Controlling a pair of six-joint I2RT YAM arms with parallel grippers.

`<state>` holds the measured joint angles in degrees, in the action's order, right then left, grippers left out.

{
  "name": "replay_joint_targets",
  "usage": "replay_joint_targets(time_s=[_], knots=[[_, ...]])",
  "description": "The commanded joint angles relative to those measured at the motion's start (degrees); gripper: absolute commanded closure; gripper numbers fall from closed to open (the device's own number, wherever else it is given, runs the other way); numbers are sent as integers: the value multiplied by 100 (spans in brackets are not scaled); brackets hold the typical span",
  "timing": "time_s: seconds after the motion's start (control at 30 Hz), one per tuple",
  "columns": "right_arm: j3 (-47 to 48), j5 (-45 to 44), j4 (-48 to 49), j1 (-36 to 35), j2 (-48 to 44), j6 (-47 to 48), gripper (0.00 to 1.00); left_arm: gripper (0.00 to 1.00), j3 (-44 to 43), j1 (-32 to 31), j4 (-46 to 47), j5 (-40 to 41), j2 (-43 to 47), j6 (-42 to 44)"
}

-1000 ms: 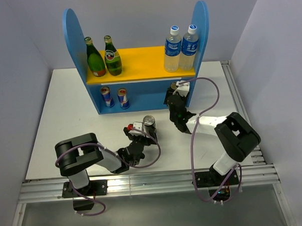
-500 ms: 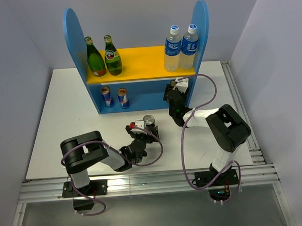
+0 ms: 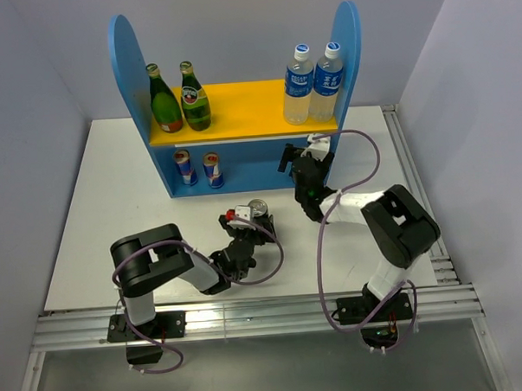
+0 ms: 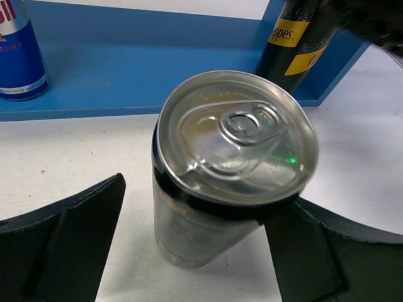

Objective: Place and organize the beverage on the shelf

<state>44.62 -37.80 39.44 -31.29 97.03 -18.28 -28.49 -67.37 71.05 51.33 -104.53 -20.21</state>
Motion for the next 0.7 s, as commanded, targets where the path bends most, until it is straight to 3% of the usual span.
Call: replay_joint_targets(time_s=[0.0, 0.13, 0.23, 0.33, 0.37, 0.47, 0.53, 0.57, 0.67], knots=[[-259, -43, 529, 18, -702, -123, 0, 6, -200, 75, 463, -70, -155, 113], [-673, -69, 538, -88, -1256, -132, 0, 13, -402, 145, 498, -106, -366, 131], [-884, -139, 337, -184, -1678, -219, 0, 29, -534, 172, 533, -97, -497, 175], [-1130, -341, 99, -342, -2144, -342, 0, 51, -657, 207, 498, -115, -612, 166], [-1201, -420, 55, -404, -2423, -316, 0, 69, -675, 216, 489, -106, -630, 157], [-1490, -851, -172, -781, -2986, -203, 0, 86, -737, 216, 445, -71, -683, 149], [-1570, -1340, -357, -1166, -3277, -167, 0, 88, -746, 216, 419, -53, -674, 184], [-1605, -1431, -724, -1273, -3592, -323, 0, 99, -754, 225, 401, -18, -665, 192], [-1667, -1756, -1689, -1581, -4260, -902, 0, 100, -772, 242, 322, -44, -577, 254]])
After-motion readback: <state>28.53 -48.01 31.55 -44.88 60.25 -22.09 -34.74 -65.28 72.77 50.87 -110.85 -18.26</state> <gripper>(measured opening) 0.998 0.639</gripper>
